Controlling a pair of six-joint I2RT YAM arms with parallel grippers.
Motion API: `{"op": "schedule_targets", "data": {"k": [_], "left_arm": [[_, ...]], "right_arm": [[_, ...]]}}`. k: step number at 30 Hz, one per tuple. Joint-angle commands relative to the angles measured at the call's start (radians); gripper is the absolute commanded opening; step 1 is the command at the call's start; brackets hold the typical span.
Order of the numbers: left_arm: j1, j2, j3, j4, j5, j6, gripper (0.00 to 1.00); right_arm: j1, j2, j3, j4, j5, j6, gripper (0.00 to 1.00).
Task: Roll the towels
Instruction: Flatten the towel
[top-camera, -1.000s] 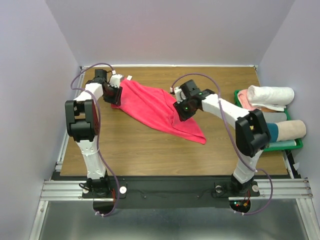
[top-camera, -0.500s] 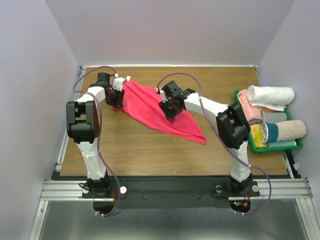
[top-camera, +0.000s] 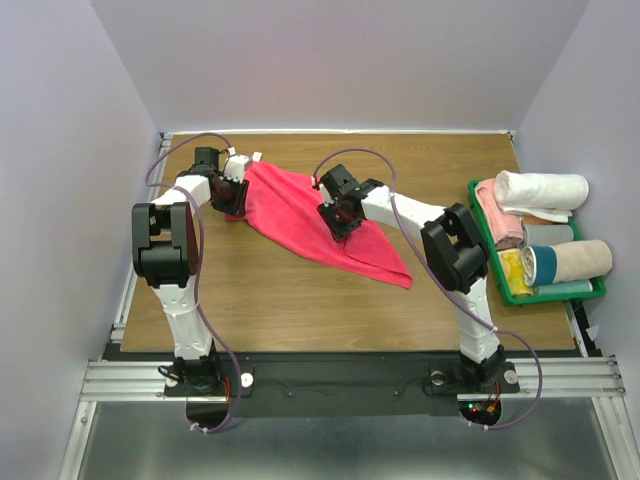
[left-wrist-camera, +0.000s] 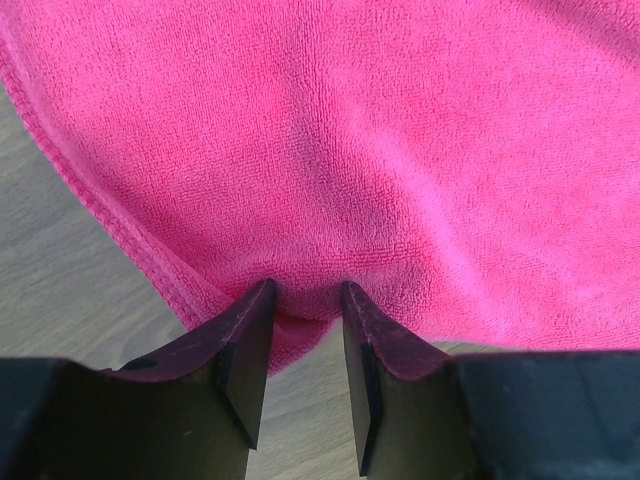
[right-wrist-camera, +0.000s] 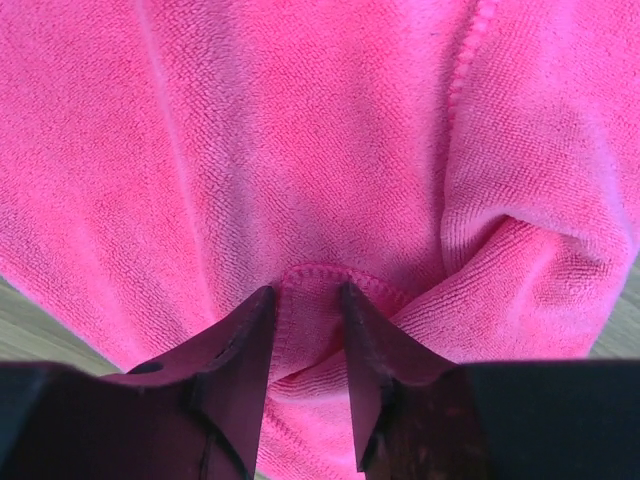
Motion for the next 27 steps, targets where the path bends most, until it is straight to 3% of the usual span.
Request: {"op": "schedule_targets", "data": {"k": [1, 5, 8, 9, 17, 27], "left_arm": [[-0.003, -0.058, -0.024, 0.005, -0.006, -0.004, 0.44], [-0.003, -0.063, -0.042, 0.005, -0.024, 0.007, 0.44], [-0.003, -0.072, -0.057, 0.003, -0.036, 0.014, 0.43], [-0.003, -0.078, -0.062, 0.0, -0.038, 0.017, 0.43], [-0.003, -0.173, -0.143, -0.099, -0.076, 0.114, 0.39], [0.0, -0.405, -0.432, -0.346, -0.153, 0.373, 0.33]], "right_arm": [[0.003, -0.035, 0.033, 0.016, 0.033, 0.017, 0.37], [0.0, -0.089, 0.009, 0.016, 0.064, 0.007, 0.27], [-0.009, -0.115, -0.007, 0.016, 0.084, -0.007, 0.1], [-0.017, -0.118, -0.01, 0.015, 0.087, -0.012, 0.01], [-0.07, -0.267, -0.089, -0.002, 0.069, -0.053, 0.01], [-0.24, -0.563, -0.325, -0.062, -0.045, -0.164, 0.01]]}}
